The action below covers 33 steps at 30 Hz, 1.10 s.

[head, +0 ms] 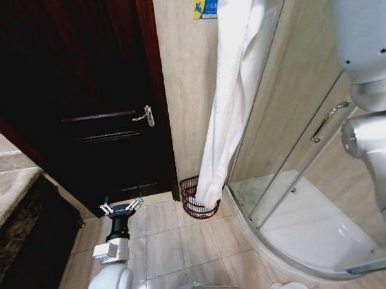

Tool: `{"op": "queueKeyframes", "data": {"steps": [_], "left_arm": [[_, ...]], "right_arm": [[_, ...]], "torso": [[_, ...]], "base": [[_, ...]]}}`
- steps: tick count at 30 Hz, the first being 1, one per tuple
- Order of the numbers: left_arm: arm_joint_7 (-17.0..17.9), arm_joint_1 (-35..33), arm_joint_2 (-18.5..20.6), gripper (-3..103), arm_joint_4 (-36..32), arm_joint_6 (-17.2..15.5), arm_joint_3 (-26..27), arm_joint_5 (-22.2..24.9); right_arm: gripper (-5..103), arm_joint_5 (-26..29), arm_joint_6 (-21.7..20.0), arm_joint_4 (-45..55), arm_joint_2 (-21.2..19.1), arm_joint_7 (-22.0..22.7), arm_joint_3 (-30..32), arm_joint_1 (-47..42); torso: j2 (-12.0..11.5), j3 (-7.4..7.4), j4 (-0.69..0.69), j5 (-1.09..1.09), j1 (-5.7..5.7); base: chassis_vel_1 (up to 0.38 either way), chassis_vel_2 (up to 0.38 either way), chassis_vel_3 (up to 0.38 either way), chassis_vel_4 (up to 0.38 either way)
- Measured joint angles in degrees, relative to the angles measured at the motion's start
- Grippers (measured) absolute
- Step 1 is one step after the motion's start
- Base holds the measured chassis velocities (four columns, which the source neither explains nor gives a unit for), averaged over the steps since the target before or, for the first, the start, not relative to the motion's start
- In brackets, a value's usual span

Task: Discard the used towel into the hamper.

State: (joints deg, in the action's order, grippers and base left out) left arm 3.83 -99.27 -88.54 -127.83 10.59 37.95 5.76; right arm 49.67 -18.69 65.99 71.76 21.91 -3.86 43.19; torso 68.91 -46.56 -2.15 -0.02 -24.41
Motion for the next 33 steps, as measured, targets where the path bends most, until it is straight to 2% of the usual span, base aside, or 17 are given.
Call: {"op": "queueKeyframes", "data": {"steps": [3,7,11,18,27,33], "left_arm": [[0.18,-0.01,0.23,100,0.19,0.94,-0.23,0.37],[0.29,-0.17,0.49,100,-0.60,-0.75,0.86,0.20],[0.20,-0.22,1.08,100,-0.97,-0.88,1.77,0.56],[0.13,-0.59,1.47,100,-1.46,-0.81,2.09,0.82],[0.18,-0.59,1.31,100,-1.57,-0.18,1.68,0.68],[0.21,-0.64,1.25,100,-1.56,0.98,1.41,0.83]], "right_arm": [[6,-2.95,0.77,-5.17,3.07,-1.89,0.78,2.57],[6,-5.52,1.30,-8.35,4.87,-3.53,1.25,4.43],[6,-6.66,1.58,-9.51,5.43,-4.33,1.25,4.67],[6,-7.90,2.51,-13.07,7.48,-5.87,2.00,5.43],[6,-13.69,5.00,-22.82,12.34,-10.07,5.49,10.06],[6,-11.80,4.72,-18.76,11.14,-7.75,3.45,4.99]], "torso": [[0.00,0.00,-0.01,-0.01,0.00],[0.01,0.00,0.00,0.00,0.00],[0.37,-0.18,0.00,0.01,-0.16],[2.34,-1.27,-0.01,0.03,-1.10],[5.53,-2.96,-0.01,-0.02,-2.50],[6.15,-3.37,-0.02,0.01,-2.84]], "base": [[0.000,0.000,0.000,0.000],[0.000,0.000,0.000,0.000],[0.000,0.000,0.000,0.000],[0.000,0.000,0.000,0.000],[0.000,0.000,0.000,0.000],[0.000,0.000,0.000,0.000]]}}
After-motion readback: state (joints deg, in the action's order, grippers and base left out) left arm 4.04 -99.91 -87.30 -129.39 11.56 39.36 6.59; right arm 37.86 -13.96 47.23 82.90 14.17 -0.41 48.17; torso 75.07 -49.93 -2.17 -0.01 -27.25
